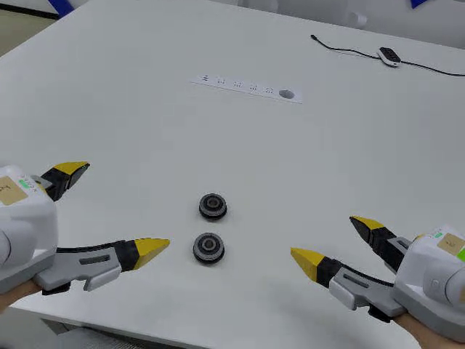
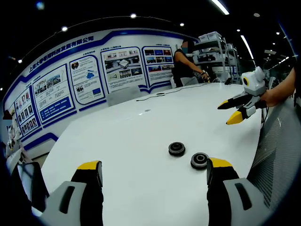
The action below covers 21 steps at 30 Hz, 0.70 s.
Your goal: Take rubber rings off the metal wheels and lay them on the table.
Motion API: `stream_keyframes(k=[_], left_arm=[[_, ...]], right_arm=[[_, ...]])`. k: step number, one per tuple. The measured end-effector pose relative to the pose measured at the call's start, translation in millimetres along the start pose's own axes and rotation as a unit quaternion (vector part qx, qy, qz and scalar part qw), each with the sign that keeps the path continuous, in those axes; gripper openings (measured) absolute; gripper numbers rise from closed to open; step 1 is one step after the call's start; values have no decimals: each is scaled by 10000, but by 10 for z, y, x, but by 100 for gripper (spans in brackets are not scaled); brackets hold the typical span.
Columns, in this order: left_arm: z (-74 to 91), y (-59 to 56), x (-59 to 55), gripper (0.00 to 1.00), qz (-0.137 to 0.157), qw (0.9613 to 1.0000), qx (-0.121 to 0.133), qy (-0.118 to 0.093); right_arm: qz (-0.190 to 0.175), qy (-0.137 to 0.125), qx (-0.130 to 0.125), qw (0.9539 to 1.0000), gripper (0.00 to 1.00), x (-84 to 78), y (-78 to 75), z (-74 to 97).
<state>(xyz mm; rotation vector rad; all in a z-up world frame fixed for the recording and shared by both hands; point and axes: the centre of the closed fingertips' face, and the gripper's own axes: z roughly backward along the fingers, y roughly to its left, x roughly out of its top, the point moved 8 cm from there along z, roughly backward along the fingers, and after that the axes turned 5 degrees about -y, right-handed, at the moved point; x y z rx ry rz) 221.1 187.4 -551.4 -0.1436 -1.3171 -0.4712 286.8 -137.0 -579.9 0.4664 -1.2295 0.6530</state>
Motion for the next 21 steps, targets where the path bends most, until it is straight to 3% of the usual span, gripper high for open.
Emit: stream_keyframes(k=[12,21], left_arm=[[8,-15,-19,94,42,10000,12,24],[-21,-57,-7,93,-4,10000,-74,42]], right_arm=[[53,114,106,9999,68,-33,35,-21],[-5,78,42,10000,68,-25,6,-12]])
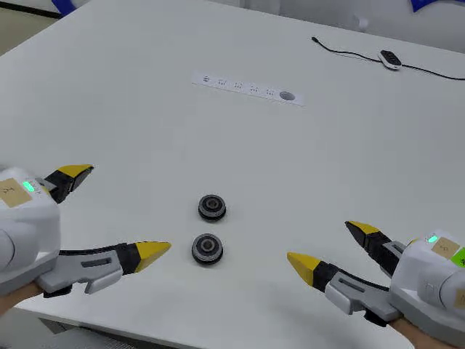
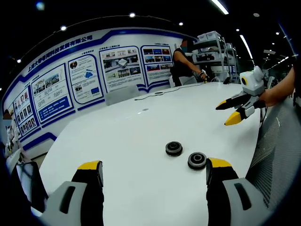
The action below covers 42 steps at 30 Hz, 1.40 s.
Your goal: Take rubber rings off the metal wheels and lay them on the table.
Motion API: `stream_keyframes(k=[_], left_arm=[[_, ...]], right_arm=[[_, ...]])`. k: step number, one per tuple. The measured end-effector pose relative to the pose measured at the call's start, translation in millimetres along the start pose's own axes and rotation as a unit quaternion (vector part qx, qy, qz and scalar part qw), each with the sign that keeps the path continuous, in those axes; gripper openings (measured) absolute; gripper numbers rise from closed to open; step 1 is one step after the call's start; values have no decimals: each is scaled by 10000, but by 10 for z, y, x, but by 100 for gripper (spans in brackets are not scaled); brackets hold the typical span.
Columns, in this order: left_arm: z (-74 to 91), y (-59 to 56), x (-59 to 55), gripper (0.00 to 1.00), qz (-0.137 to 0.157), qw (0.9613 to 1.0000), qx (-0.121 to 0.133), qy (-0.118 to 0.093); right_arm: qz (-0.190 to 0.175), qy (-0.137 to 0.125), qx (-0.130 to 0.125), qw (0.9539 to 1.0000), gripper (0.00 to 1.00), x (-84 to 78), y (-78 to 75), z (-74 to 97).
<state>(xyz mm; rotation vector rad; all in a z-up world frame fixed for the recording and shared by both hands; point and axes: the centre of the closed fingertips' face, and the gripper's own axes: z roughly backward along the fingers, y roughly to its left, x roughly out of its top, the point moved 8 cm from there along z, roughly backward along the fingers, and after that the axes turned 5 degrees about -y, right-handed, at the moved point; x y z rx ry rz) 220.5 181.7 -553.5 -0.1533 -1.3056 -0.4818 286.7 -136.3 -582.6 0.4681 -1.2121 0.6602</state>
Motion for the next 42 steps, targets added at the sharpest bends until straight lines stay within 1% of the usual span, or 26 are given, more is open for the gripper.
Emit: stream_keyframes(k=[8,32,37,42], left_arm=[[-21,-17,12,93,-18,10000,-55,-8],[-46,-27,14,92,-10,10000,-89,11],[-74,-62,6,91,-23,9998,-179,40],[-127,-119,9,91,-64,9994,-330,67]], right_arm=[[-11,-7,-11,10000,67,8,2,8],[-36,1,34,10000,66,8,6,2],[-50,14,37,10000,66,5,8,-1],[-78,19,32,10000,66,0,5,0]])
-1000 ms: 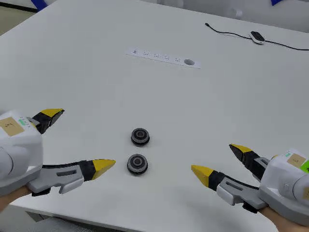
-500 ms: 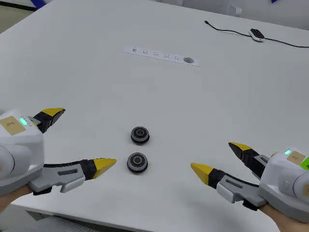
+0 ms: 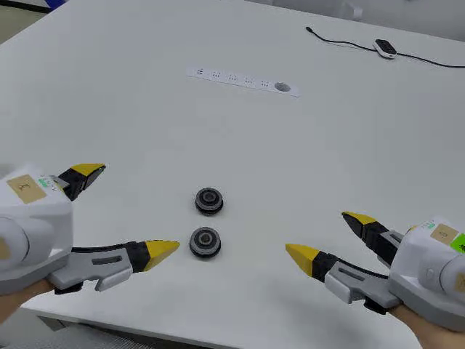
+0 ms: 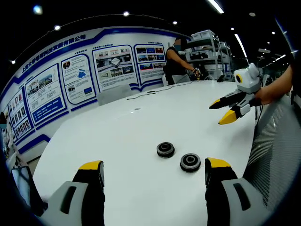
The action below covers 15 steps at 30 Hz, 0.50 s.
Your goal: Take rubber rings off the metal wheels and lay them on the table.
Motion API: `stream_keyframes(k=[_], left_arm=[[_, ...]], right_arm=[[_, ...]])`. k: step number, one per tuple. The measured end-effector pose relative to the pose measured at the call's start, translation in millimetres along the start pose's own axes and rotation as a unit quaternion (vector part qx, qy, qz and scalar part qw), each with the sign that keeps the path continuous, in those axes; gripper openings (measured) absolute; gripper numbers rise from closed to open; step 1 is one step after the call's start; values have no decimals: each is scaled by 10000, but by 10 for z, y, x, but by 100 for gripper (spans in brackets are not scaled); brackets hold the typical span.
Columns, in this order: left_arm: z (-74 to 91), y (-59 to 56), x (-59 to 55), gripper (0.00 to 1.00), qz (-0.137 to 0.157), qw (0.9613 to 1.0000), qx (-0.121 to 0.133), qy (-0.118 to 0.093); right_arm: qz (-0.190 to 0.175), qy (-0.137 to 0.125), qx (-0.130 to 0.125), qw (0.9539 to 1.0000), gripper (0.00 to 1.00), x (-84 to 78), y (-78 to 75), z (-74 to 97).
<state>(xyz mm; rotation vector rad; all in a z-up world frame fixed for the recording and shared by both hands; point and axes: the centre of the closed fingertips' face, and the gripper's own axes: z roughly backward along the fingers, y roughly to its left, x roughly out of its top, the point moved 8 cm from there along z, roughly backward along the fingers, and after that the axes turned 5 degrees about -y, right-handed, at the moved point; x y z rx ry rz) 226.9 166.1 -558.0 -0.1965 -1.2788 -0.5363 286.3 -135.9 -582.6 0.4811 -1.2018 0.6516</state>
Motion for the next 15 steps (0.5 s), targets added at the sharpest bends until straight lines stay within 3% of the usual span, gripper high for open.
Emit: stream_keyframes(k=[15], left_arm=[[-177,-82,34,87,-169,9988,-443,110]], right_arm=[[-85,63,41,9999,66,-33,11,-11]])
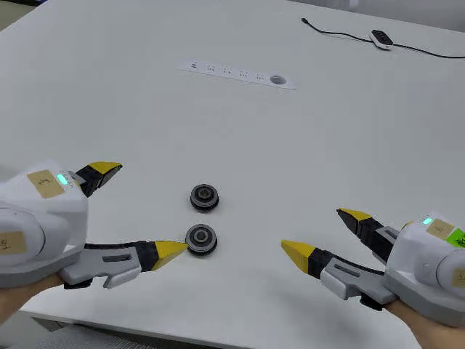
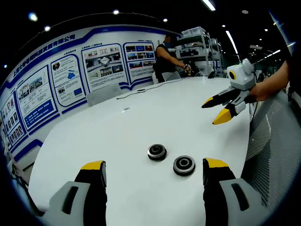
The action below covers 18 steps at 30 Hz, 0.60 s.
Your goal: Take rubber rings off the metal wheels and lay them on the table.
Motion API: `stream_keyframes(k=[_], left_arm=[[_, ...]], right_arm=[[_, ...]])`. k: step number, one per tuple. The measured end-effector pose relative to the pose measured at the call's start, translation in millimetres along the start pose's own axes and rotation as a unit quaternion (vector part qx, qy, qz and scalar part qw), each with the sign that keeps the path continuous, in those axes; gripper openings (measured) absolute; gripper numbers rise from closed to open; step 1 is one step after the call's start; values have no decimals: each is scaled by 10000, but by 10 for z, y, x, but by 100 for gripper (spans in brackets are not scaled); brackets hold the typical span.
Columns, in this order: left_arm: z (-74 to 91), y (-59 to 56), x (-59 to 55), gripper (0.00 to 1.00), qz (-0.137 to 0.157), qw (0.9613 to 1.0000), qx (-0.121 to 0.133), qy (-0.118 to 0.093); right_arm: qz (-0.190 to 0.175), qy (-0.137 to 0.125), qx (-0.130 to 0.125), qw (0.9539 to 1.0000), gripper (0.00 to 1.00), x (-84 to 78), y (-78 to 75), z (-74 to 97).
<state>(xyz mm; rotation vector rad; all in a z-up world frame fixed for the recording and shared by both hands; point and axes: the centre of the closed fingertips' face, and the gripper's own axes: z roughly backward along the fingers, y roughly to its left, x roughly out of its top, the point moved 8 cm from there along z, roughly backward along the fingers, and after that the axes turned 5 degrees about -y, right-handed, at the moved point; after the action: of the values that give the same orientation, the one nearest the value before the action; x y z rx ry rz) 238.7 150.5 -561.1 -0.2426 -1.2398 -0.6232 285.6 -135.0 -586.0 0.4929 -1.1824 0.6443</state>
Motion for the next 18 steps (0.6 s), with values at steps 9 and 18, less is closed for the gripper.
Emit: stream_keyframes(k=[9,18], left_arm=[[-88,-57,-19,83,-84,9995,-277,96],[-190,-100,-19,77,-194,9984,-516,158]], right_arm=[[-32,45,30,10000,65,-18,15,0],[-79,103,92,9999,64,-51,30,-15]])
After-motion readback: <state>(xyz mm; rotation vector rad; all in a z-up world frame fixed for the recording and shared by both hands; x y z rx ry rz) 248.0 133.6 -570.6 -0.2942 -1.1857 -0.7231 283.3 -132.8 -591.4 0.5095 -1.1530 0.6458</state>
